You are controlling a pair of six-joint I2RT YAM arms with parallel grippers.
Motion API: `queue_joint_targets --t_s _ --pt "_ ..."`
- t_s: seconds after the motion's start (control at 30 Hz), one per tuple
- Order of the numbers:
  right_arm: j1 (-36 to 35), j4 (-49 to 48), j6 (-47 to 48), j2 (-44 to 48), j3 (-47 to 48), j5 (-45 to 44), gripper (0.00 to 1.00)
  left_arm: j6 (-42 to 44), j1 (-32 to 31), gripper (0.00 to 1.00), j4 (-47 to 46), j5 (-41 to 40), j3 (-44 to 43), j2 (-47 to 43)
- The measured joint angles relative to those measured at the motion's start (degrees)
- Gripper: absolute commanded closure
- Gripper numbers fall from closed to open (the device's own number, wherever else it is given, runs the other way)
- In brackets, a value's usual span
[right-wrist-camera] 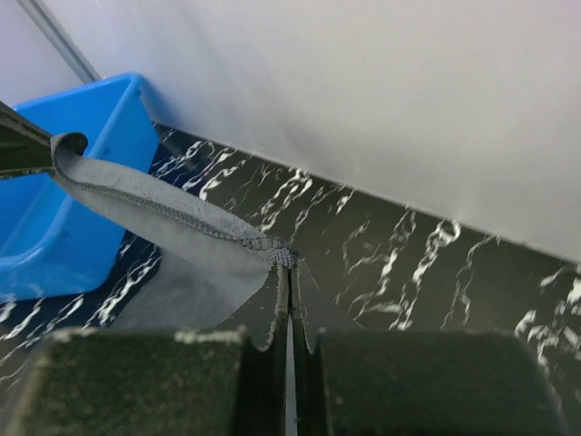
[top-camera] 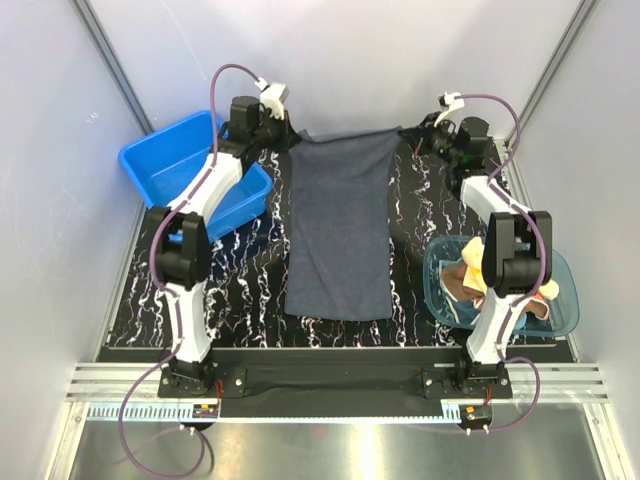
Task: Fold and stack the towels
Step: Fold the towel
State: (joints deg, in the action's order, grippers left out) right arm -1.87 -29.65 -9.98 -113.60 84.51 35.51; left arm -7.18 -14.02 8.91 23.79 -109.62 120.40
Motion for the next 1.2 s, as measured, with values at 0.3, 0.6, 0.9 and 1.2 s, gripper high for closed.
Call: queue_joint_targets --t_s 0.3,0.6,0.9,1.2 --pt "-0.3 7.2 -0.1 17.0 -13.8 0.7 1.00 1.1 -1.1 1.00 -1.2 1.0 22.5 -20.1" --pt "-4.9 23.4 -1.1 31.7 -25.6 -6.3 1.00 0.5 -1.6 1.00 -1.9 1.3 39.2 -33.7" --pt "-7.1 36.4 -4.7 46.7 -35.9 -10.4 1.00 -3.0 -7.0 1.00 -0.2 -0.8 53.4 -39.5" --pt "-11.0 50.4 -8.2 51.1 -38.6 -15.6 0.96 -9.8 -11.9 0.80 1.1 -9.7 65.2 -48.0"
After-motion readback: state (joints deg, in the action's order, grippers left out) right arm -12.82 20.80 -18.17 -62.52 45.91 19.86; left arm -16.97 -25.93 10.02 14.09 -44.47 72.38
